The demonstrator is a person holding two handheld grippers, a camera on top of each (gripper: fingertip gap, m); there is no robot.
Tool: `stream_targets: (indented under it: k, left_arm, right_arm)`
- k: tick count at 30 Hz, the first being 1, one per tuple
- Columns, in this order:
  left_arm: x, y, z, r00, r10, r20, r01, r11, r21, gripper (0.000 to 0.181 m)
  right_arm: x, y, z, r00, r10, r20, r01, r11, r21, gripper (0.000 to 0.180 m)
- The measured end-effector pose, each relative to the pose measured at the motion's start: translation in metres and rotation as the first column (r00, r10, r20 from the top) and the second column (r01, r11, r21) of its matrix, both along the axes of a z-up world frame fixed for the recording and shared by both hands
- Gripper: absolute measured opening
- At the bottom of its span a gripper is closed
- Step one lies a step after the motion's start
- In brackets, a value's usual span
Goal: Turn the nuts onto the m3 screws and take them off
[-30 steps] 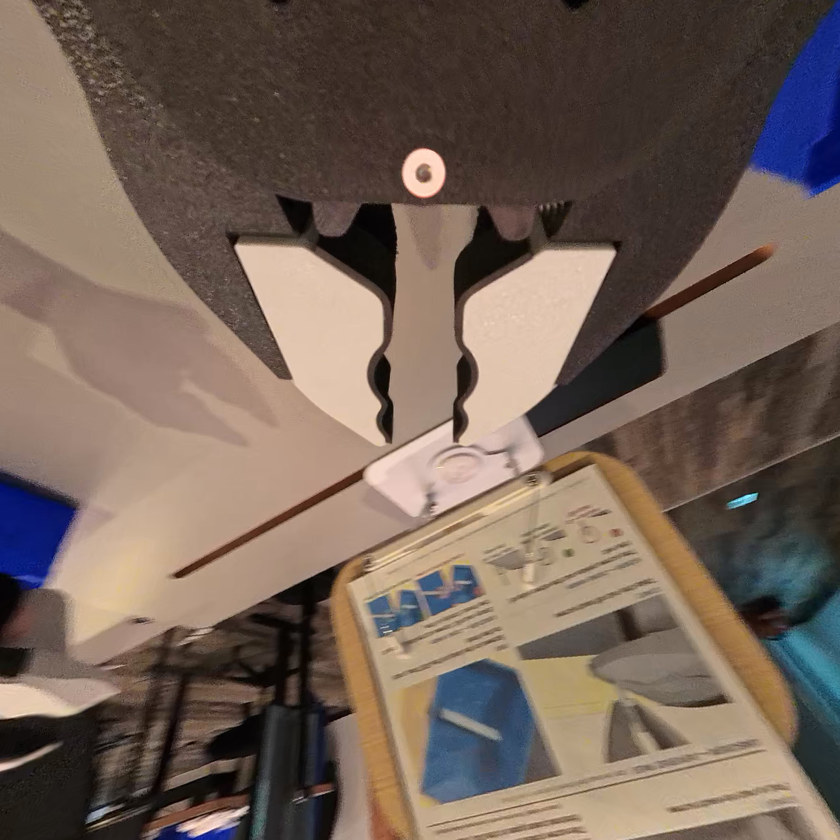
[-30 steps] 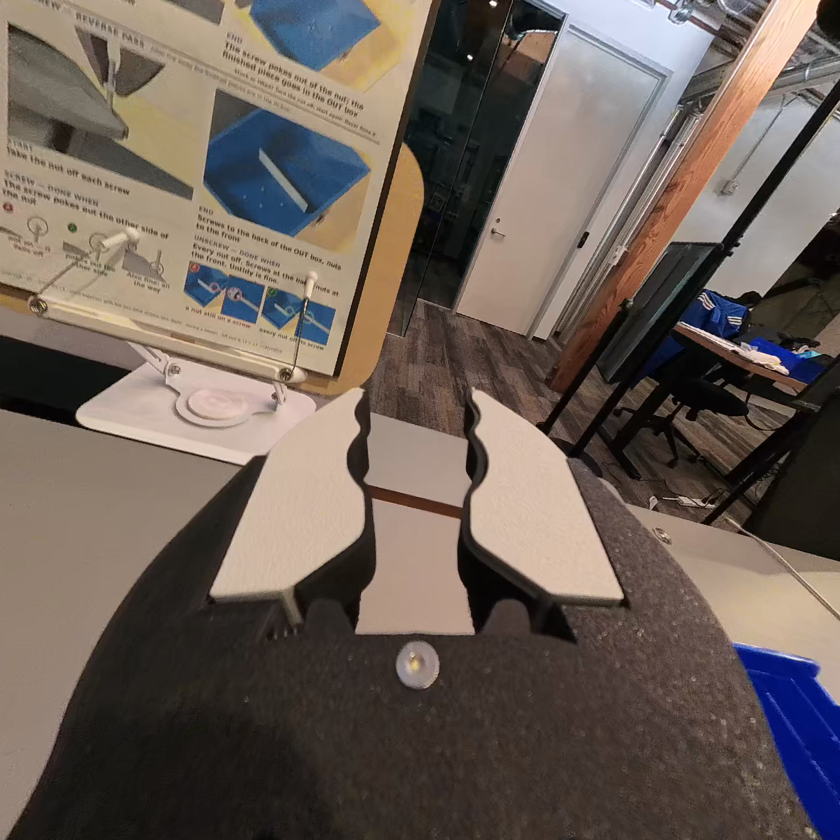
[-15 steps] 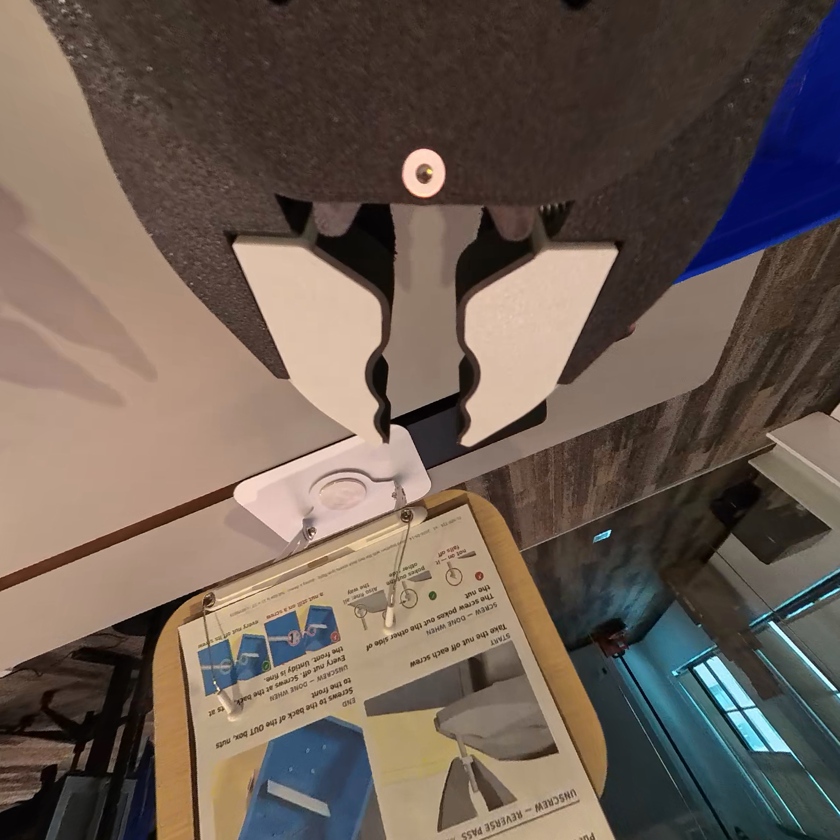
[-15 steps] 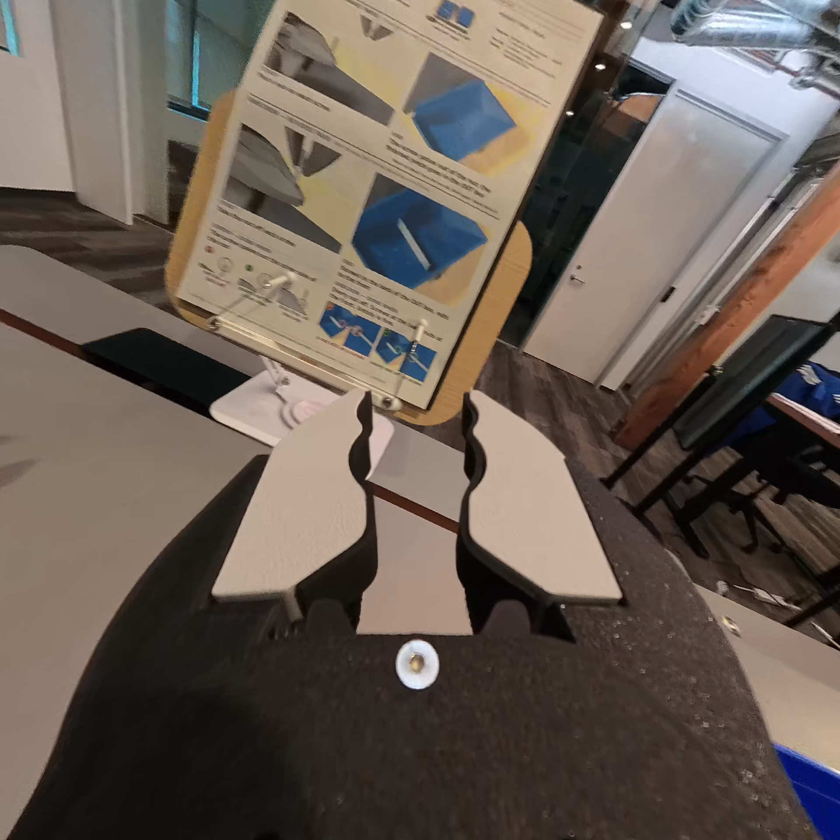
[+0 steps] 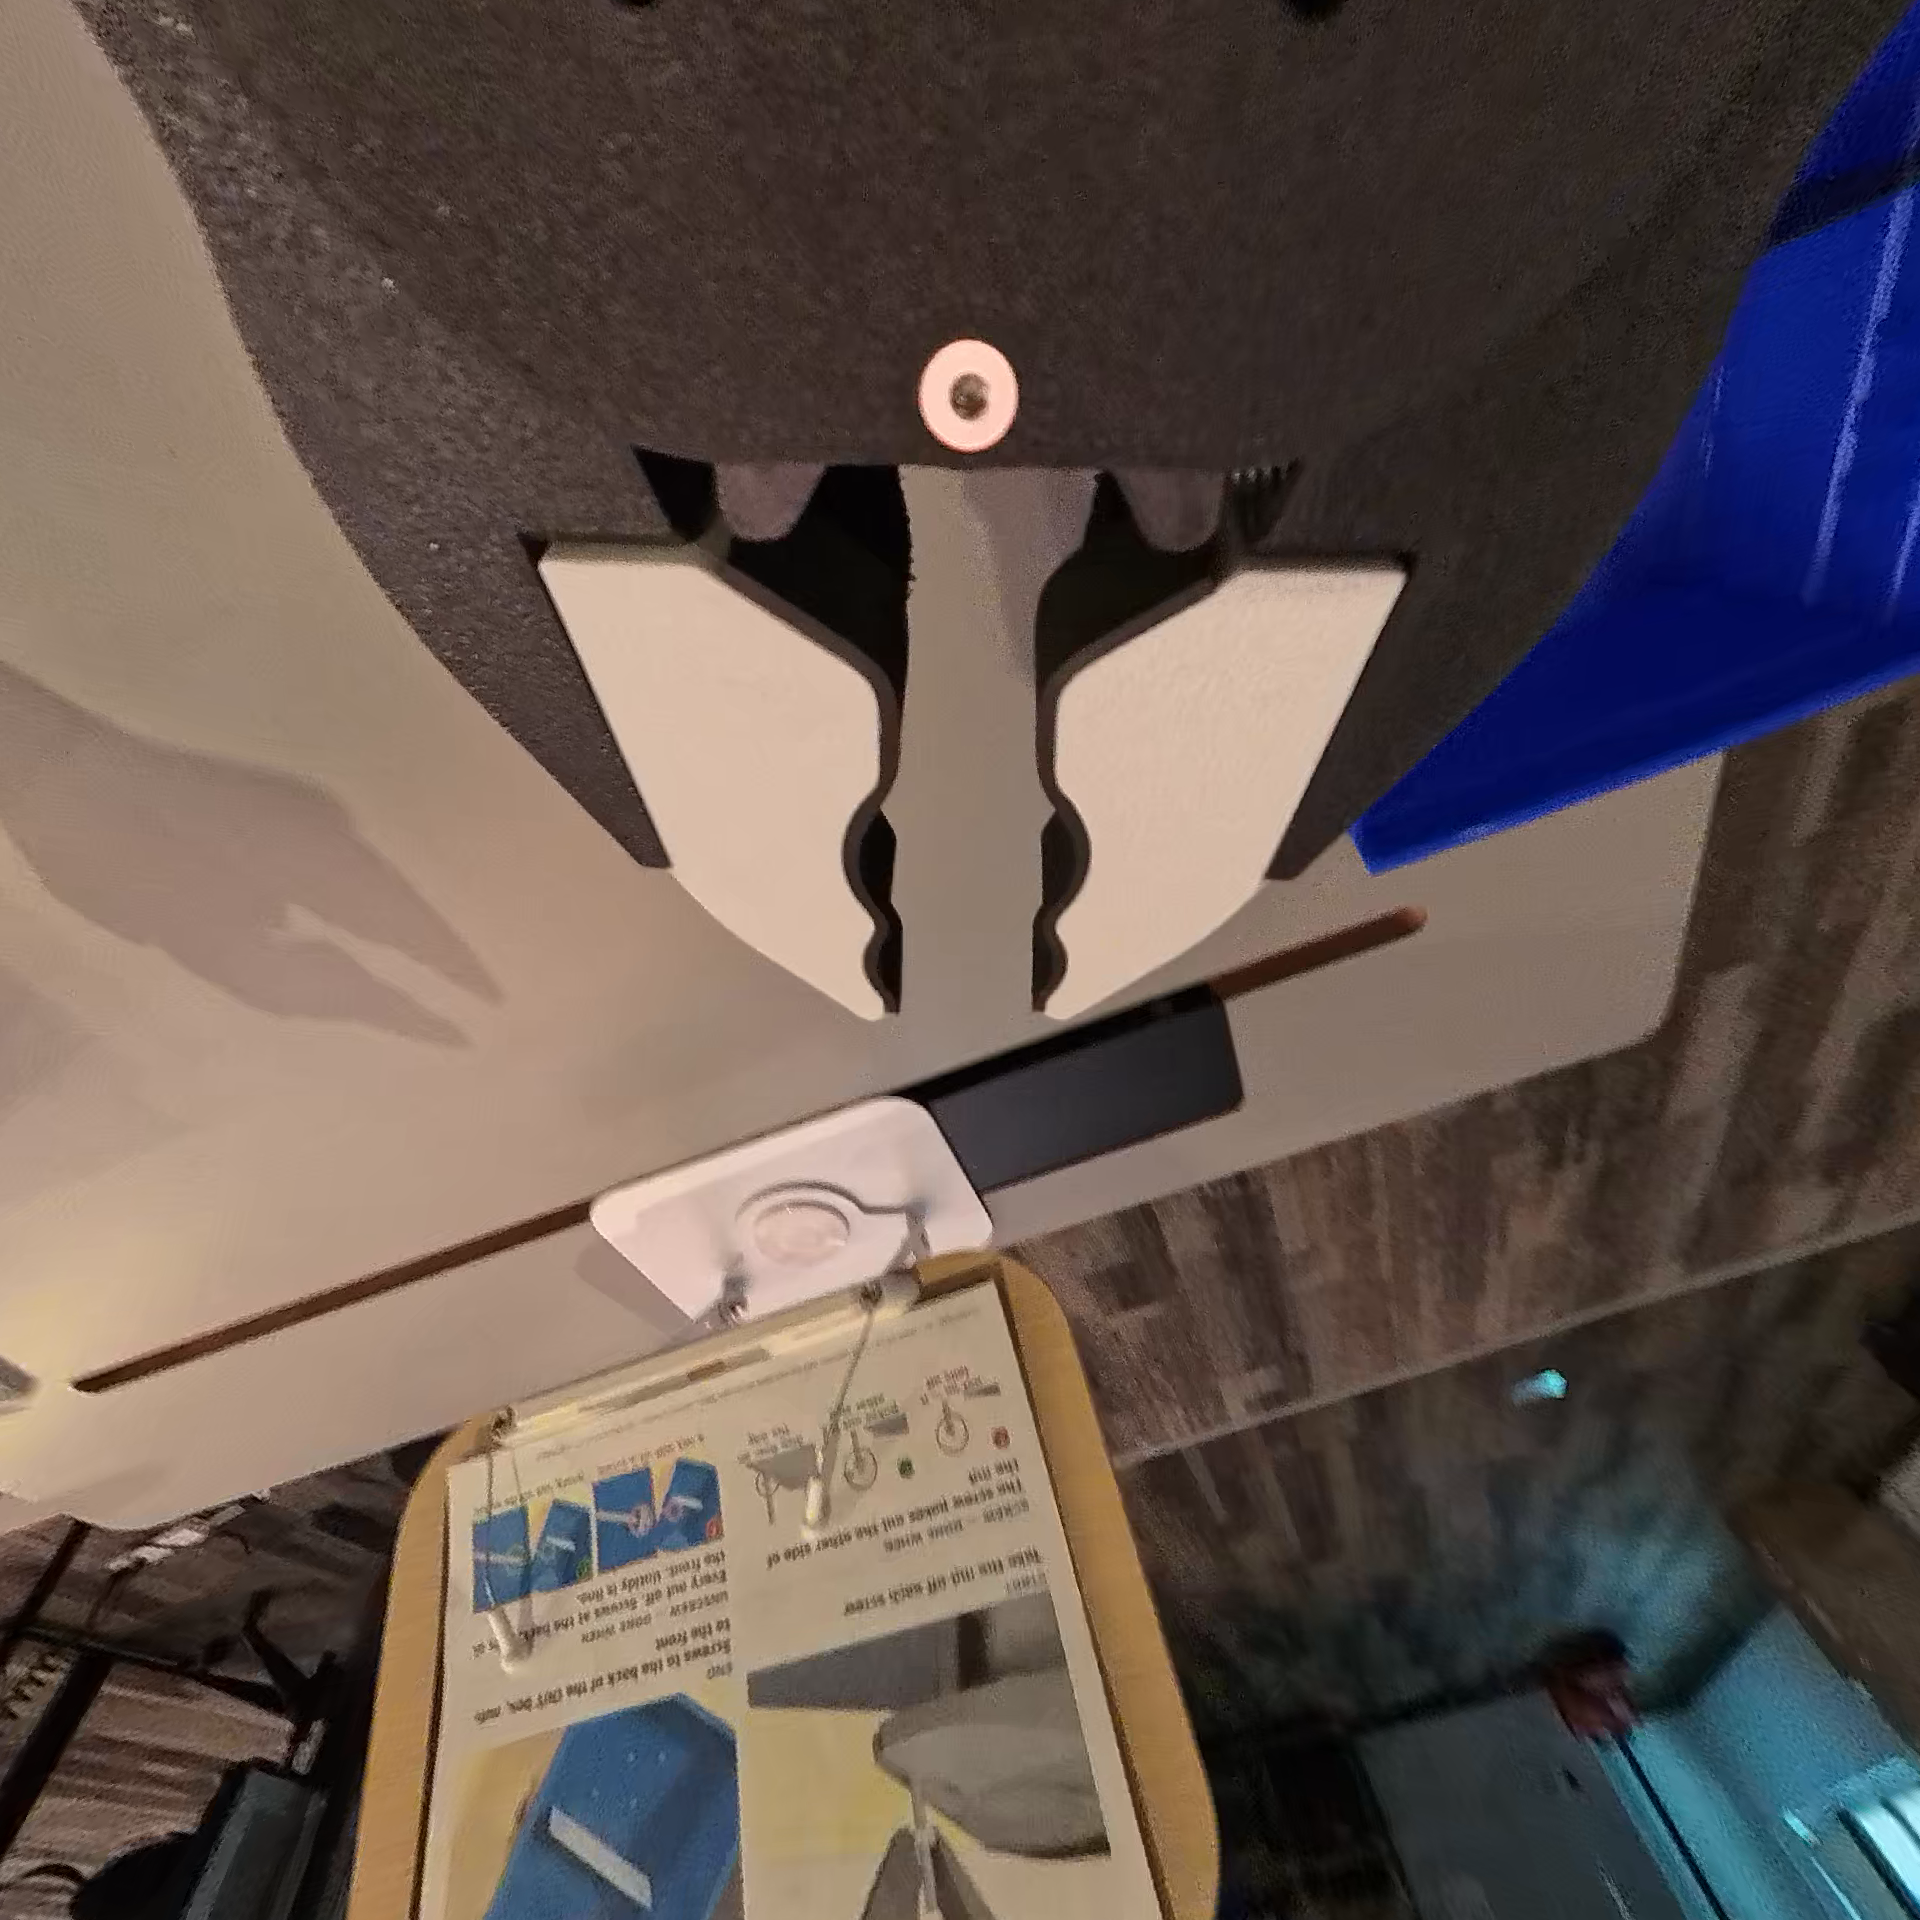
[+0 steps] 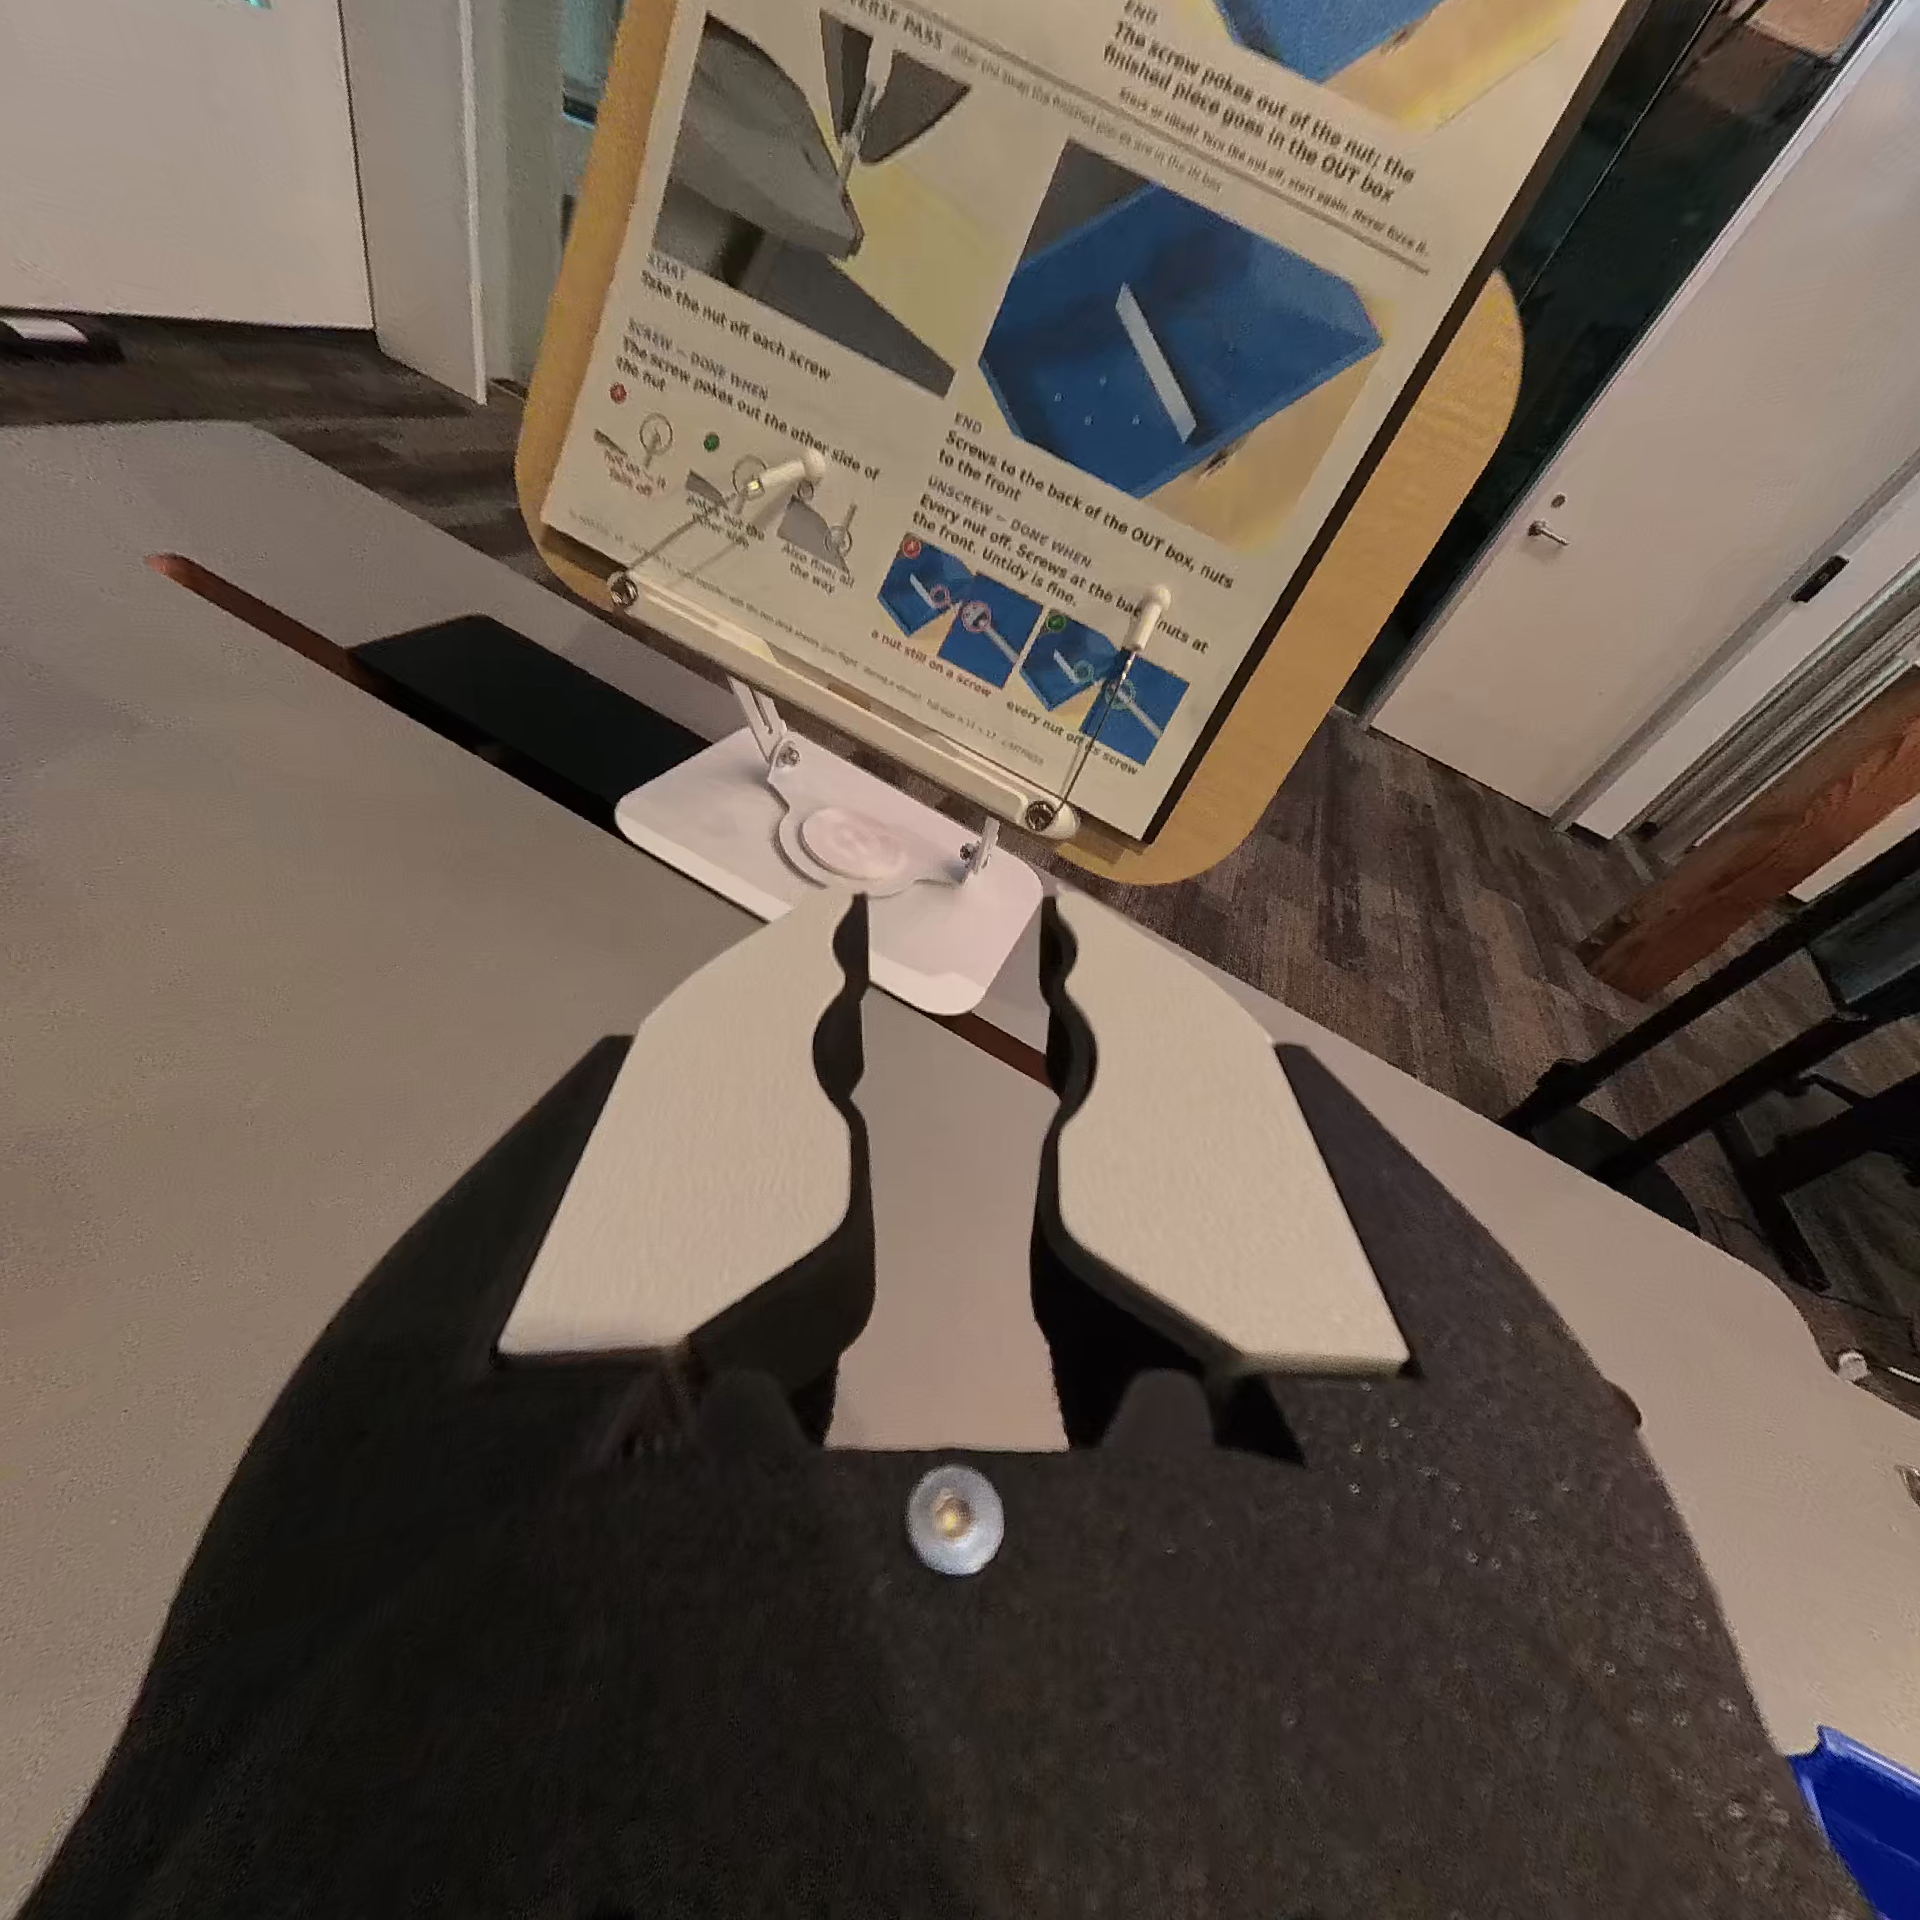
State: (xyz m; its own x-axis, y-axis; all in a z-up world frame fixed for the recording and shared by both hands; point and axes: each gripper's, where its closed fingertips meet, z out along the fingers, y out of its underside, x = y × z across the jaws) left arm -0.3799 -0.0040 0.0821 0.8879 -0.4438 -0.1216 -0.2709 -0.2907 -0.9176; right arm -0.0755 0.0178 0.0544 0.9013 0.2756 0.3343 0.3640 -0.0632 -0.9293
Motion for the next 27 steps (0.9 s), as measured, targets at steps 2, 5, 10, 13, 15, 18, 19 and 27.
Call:
stream_targets:
  k: [2,5,10,13,15,18,19,27]
  left_arm:
    - [-0.013,-0.014,-0.001,1.0,-0.025,-0.012,0.024,0.998,-0.057,0.023]
    - [-0.048,-0.036,-0.004,0.991,-0.029,-0.128,0.016,0.995,-0.103,0.021]
    - [-0.129,-0.069,-0.039,0.903,-0.114,-0.413,0.01,0.969,-0.246,0.016]
    - [-0.181,-0.073,-0.073,0.813,-0.205,-0.546,0.013,0.942,-0.335,0.018]
    - [-0.208,-0.076,-0.1,0.779,-0.276,-0.562,0.016,0.906,-0.423,0.019]
    - [-0.216,-0.077,-0.13,0.827,-0.353,-0.437,0.08,0.844,-0.531,0.016]
    - [-0.218,-0.075,-0.136,0.846,-0.348,-0.404,0.078,0.83,-0.553,0.016]
    - [-0.24,-0.069,-0.182,0.852,-0.355,-0.384,-0.048,0.678,-0.734,0.014]
  right_arm:
    - [0.003,0.003,-0.007,1.0,-0.001,-0.008,0.0,1.0,-0.018,0.031]
    - [0.006,0.007,-0.015,1.0,0.006,-0.021,-0.007,0.999,-0.048,0.031]
    - [0.005,0.009,-0.016,0.999,0.04,-0.018,-0.041,0.997,-0.06,0.031]
    - [0.001,0.007,-0.014,0.996,0.077,-0.053,-0.08,0.995,-0.062,0.031]
    - [-0.001,0.007,-0.016,0.993,0.091,-0.08,-0.096,0.993,-0.066,0.031]
    - [-0.003,0.007,-0.02,0.986,0.118,-0.116,-0.128,0.988,-0.086,0.031]
    - [-0.002,0.007,-0.022,0.985,0.12,-0.126,-0.132,0.987,-0.092,0.031]
    - [0.007,0.008,-0.024,0.98,0.117,-0.161,-0.135,0.985,-0.105,0.031]
